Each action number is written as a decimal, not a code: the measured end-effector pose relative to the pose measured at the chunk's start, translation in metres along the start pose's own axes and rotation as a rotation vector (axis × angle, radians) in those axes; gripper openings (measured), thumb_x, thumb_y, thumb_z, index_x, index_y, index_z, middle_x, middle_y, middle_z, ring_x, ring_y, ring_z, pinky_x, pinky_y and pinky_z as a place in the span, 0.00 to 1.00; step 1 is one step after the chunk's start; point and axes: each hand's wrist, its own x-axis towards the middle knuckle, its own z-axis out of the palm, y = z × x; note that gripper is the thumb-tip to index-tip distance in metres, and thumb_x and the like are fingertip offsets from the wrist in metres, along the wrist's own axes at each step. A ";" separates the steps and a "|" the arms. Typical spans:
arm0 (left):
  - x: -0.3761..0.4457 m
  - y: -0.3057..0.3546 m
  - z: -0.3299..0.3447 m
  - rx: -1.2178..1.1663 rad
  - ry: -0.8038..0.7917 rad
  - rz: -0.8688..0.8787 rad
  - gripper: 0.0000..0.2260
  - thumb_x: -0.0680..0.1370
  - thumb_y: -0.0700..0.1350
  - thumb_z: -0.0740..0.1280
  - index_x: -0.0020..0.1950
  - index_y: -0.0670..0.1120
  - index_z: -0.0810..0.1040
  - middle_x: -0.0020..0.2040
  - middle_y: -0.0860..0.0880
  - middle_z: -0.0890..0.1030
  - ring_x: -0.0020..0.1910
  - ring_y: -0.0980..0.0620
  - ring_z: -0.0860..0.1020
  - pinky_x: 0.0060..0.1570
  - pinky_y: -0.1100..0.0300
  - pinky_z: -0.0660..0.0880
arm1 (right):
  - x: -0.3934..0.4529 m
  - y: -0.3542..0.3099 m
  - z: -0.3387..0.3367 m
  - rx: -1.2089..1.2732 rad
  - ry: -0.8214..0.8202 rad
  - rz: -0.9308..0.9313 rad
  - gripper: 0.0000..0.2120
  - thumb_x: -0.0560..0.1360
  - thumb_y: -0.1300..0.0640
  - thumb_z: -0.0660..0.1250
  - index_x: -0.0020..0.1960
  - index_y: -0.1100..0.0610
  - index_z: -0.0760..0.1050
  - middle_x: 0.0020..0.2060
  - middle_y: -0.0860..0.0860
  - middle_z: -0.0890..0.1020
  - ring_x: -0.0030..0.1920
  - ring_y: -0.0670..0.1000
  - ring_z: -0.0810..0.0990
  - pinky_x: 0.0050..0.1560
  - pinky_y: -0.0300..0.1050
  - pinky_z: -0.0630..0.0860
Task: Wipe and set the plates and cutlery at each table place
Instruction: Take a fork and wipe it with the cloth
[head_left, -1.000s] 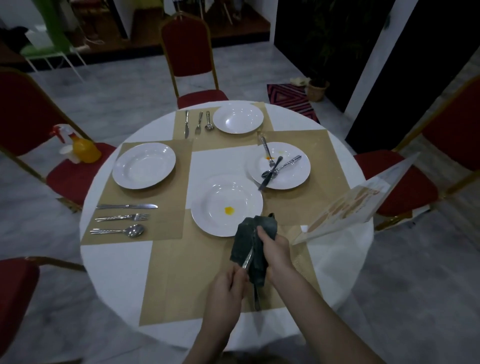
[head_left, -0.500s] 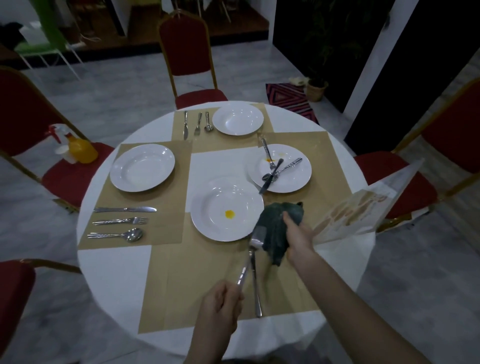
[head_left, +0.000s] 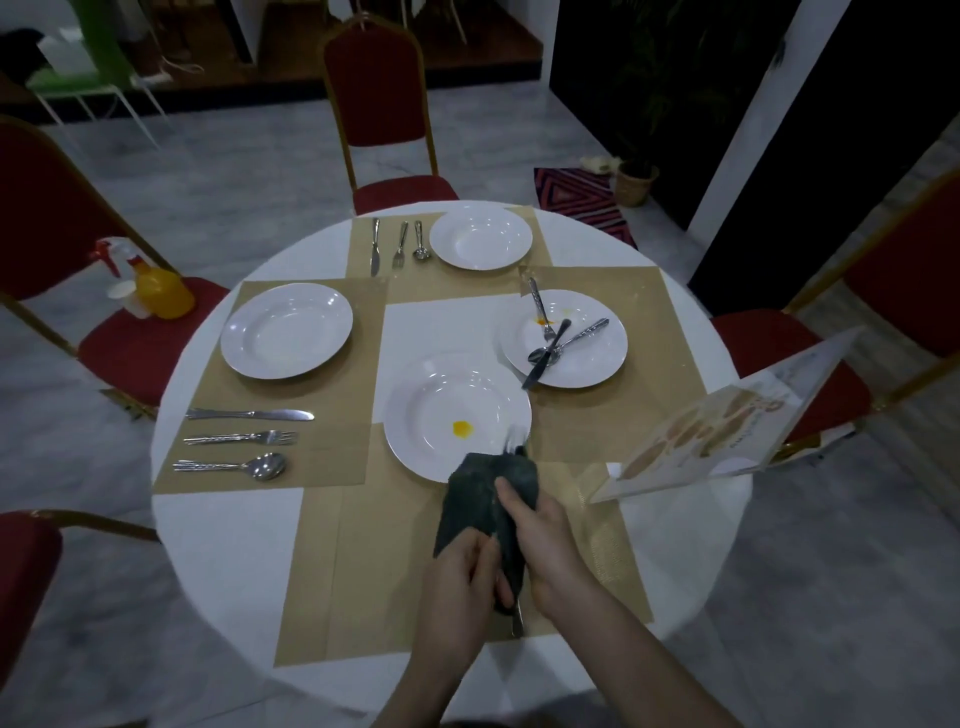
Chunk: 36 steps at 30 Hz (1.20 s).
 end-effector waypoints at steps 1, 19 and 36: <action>-0.004 -0.001 0.001 0.011 -0.017 0.006 0.15 0.82 0.44 0.60 0.36 0.42 0.71 0.25 0.50 0.77 0.23 0.60 0.70 0.29 0.66 0.67 | 0.000 -0.004 -0.001 0.043 0.012 0.018 0.09 0.79 0.54 0.67 0.54 0.58 0.80 0.46 0.55 0.86 0.46 0.52 0.85 0.41 0.43 0.81; -0.010 0.009 -0.013 -0.134 0.245 -0.094 0.14 0.81 0.40 0.60 0.36 0.38 0.72 0.25 0.48 0.74 0.24 0.59 0.71 0.26 0.69 0.67 | -0.029 -0.008 0.012 -0.210 -0.255 -0.064 0.11 0.79 0.55 0.66 0.52 0.63 0.80 0.42 0.61 0.85 0.35 0.55 0.83 0.37 0.41 0.78; 0.018 0.020 -0.059 -0.061 0.252 0.033 0.04 0.77 0.45 0.67 0.44 0.50 0.82 0.40 0.54 0.83 0.38 0.57 0.79 0.37 0.64 0.74 | -0.030 -0.018 0.003 -0.254 -0.298 -0.184 0.08 0.78 0.57 0.67 0.54 0.58 0.80 0.45 0.52 0.87 0.47 0.49 0.85 0.44 0.36 0.78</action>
